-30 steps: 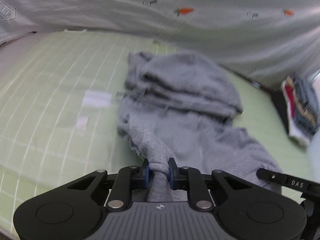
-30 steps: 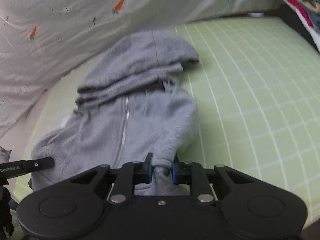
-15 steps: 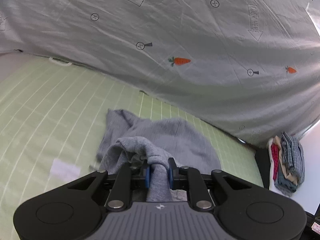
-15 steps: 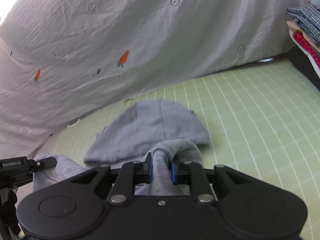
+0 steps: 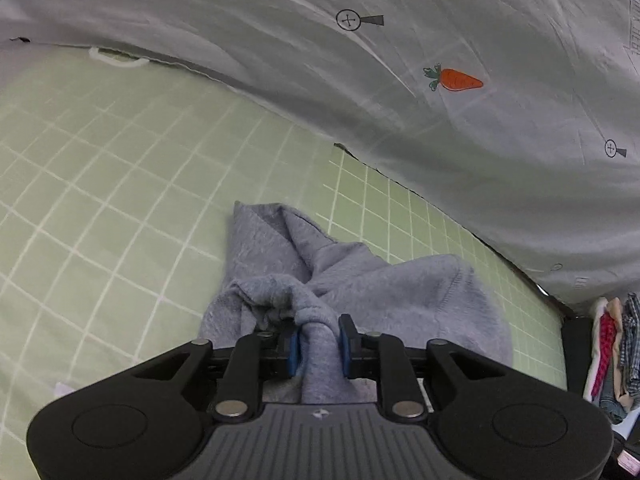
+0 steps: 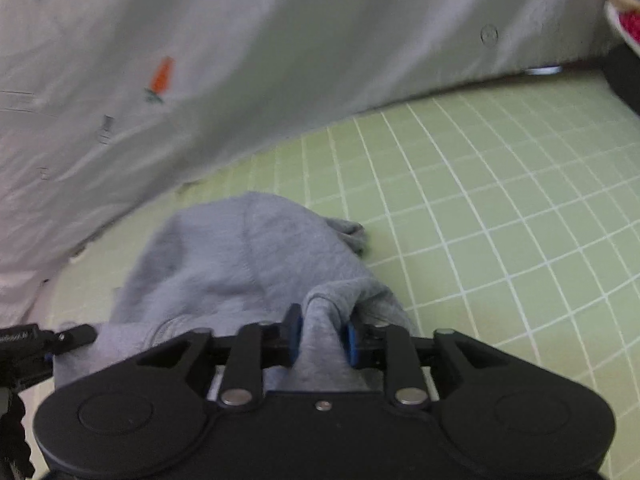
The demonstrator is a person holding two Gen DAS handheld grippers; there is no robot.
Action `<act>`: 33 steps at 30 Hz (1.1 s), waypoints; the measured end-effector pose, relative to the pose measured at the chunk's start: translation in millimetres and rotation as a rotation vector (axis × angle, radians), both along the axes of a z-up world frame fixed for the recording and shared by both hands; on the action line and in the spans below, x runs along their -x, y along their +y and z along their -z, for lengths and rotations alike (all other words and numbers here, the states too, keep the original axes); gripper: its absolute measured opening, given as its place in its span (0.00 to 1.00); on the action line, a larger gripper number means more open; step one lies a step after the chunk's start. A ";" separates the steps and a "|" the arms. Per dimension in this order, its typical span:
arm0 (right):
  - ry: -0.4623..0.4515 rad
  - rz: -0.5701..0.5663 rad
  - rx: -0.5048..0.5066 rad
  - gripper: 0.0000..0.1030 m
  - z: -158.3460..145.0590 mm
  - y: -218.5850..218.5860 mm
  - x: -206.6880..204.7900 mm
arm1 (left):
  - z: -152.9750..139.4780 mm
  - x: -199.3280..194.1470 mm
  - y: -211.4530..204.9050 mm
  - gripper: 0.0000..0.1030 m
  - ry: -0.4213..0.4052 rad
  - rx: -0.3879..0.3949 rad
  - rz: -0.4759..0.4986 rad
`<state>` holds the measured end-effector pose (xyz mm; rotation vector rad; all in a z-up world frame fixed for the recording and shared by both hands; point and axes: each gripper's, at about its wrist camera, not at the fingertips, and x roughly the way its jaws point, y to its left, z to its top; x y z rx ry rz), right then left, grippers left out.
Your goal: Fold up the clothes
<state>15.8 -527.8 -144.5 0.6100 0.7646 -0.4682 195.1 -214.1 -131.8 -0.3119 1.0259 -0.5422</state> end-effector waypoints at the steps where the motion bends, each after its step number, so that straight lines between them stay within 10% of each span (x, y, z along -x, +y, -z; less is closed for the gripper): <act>1: -0.003 -0.001 -0.005 0.28 1.9 -2.1 -0.1 | -1.6 2.6 3.6 0.29 0.000 0.014 0.004; 6: -0.045 0.036 -0.056 0.42 2.1 -4.5 23.8 | -15.4 19.8 23.7 0.52 -0.016 0.031 -0.020; 15: -0.120 0.113 -0.162 0.49 -4.1 9.9 73.9 | -27.2 47.1 44.5 0.54 0.019 0.084 -0.013; 19: -0.142 0.085 -0.225 0.13 0.0 17.0 81.8 | -20.4 49.4 33.7 0.09 0.058 0.093 0.026; 28: -0.333 0.025 -0.261 0.04 -34.1 -14.3 46.9 | -49.3 2.1 18.6 0.09 -0.044 0.214 0.003; 31: -0.401 0.089 -0.197 0.11 -53.4 -40.1 18.2 | -64.6 -26.3 21.0 0.16 -0.108 0.259 -0.143; 33: -0.448 0.185 -0.176 0.36 -62.9 -52.6 8.9 | -73.5 -36.8 25.4 0.39 -0.148 0.260 -0.206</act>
